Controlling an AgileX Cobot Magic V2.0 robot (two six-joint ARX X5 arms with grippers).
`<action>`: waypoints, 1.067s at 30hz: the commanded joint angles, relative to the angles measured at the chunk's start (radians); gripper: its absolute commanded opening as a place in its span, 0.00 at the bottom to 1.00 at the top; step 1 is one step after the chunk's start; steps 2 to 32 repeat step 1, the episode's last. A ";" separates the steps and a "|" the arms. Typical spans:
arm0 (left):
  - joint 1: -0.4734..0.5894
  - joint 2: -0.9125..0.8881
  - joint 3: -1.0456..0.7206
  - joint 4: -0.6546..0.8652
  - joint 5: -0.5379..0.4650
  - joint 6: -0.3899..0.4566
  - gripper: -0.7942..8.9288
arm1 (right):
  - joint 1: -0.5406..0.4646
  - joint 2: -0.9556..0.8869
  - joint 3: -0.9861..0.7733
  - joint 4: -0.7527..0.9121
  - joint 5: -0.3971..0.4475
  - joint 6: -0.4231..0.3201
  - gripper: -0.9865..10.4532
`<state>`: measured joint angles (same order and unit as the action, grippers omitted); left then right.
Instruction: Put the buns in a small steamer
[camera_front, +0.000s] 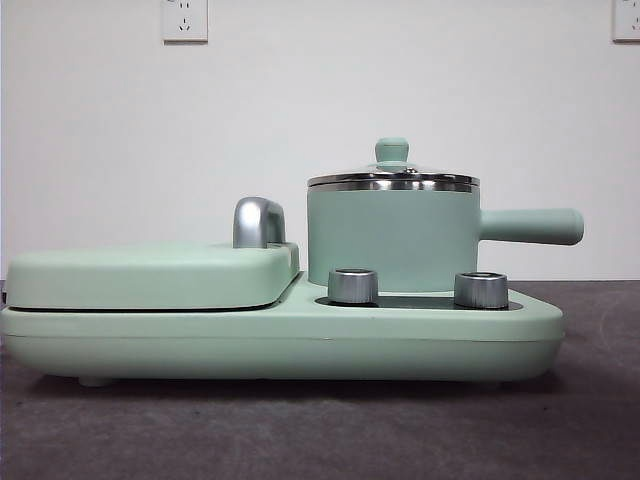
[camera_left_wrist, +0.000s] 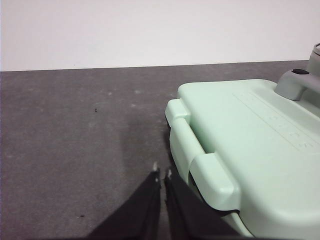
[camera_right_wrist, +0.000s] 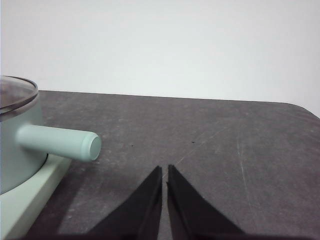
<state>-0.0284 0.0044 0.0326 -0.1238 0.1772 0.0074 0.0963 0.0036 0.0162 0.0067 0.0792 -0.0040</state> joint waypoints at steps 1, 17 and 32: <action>0.002 -0.001 -0.020 0.012 -0.003 0.000 0.10 | -0.001 0.000 -0.004 0.011 0.000 -0.005 0.10; 0.002 -0.001 -0.020 0.012 -0.003 0.000 0.10 | -0.001 0.000 -0.004 0.011 0.000 -0.005 0.10; 0.002 -0.001 -0.020 0.012 -0.003 0.000 0.10 | -0.001 0.000 -0.004 0.011 0.000 -0.005 0.10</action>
